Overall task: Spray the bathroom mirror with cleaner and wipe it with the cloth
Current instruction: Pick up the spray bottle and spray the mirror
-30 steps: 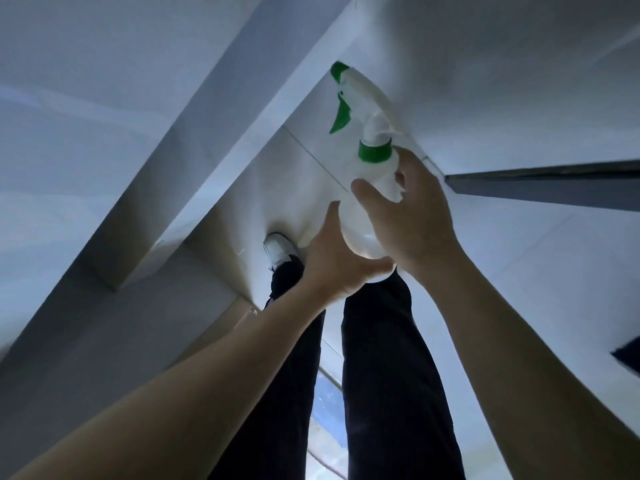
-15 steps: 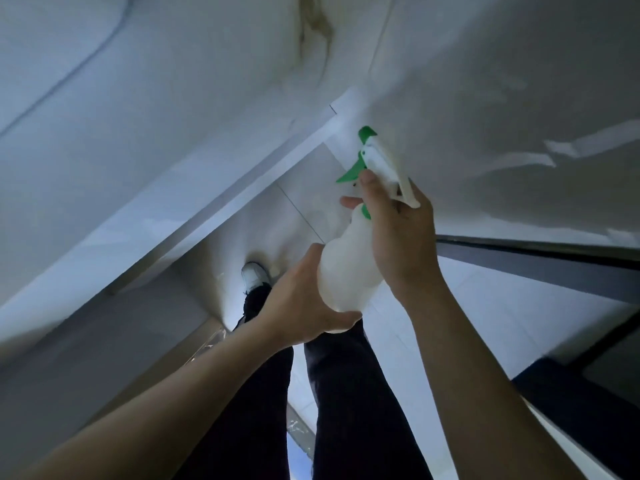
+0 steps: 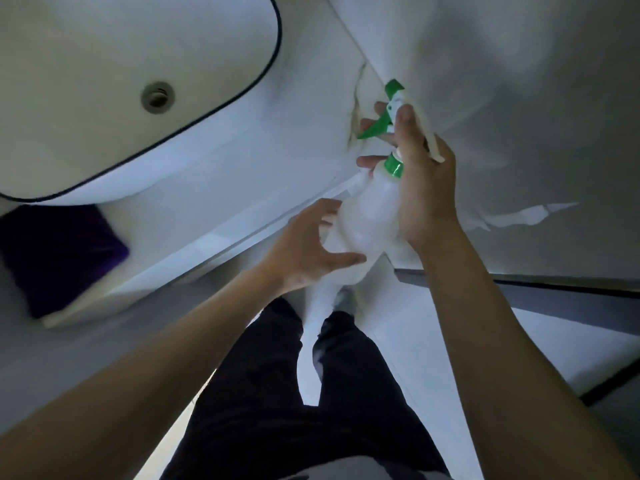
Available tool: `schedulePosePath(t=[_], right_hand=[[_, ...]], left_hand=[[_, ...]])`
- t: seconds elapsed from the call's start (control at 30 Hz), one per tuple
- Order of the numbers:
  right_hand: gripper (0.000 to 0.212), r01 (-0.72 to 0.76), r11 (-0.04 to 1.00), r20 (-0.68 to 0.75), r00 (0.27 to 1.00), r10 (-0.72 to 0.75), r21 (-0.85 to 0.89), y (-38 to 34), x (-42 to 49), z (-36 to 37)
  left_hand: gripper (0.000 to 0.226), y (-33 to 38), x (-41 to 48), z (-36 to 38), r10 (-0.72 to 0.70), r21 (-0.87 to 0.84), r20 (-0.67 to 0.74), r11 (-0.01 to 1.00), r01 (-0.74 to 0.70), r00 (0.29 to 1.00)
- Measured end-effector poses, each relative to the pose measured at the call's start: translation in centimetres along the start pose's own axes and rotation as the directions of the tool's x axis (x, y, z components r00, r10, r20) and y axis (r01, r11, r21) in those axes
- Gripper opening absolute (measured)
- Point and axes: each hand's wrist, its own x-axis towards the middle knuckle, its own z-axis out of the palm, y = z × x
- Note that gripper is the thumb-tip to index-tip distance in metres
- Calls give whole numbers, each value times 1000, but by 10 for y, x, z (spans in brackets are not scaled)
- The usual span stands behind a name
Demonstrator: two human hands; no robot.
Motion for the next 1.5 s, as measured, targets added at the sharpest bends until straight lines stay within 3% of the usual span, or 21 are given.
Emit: schedulePosePath(t=[0.1, 0.27, 0.4, 0.5, 0.77, 0.93, 1.13, 1.33, 1.5], right_hand=[[31, 15, 999, 39, 999, -16, 38, -29, -6, 12], [29, 40, 999, 105, 994, -40, -2, -59, -9, 40], [25, 42, 999, 114, 993, -39, -22, -79, -7, 78], [32, 53, 997, 134, 990, -45, -54, -93, -4, 114], [27, 126, 981, 299, 951, -77, -147, -120, 12, 211], [24, 229, 959, 446, 885, -134, -165, -128, 19, 260], [41, 311, 926, 589, 797, -132, -213, -118, 34, 299], [43, 267, 939, 649, 758, -66, -217, -110, 60, 314], [50, 220, 957, 688, 725, -31, -189, -105, 71, 318]], left_hand=[[67, 18, -20, -32, 33, -27, -68, 999, -35, 997], [28, 37, -48, -79, 40, -103, -194, 993, -61, 980], [14, 49, -59, -121, 21, -201, -318, 976, -89, 948], [18, 56, -61, -158, 20, -273, -413, 951, -145, 911], [24, 63, -58, -268, 64, -343, -615, 876, -339, 786], [21, 64, -51, -318, 50, -362, -697, 836, -412, 715], [20, 66, -43, -355, 13, -461, -687, 765, -450, 727], [23, 64, -23, -359, -68, -593, -619, 694, -408, 783], [23, 64, 0, -356, -107, -648, -619, 630, -428, 778]])
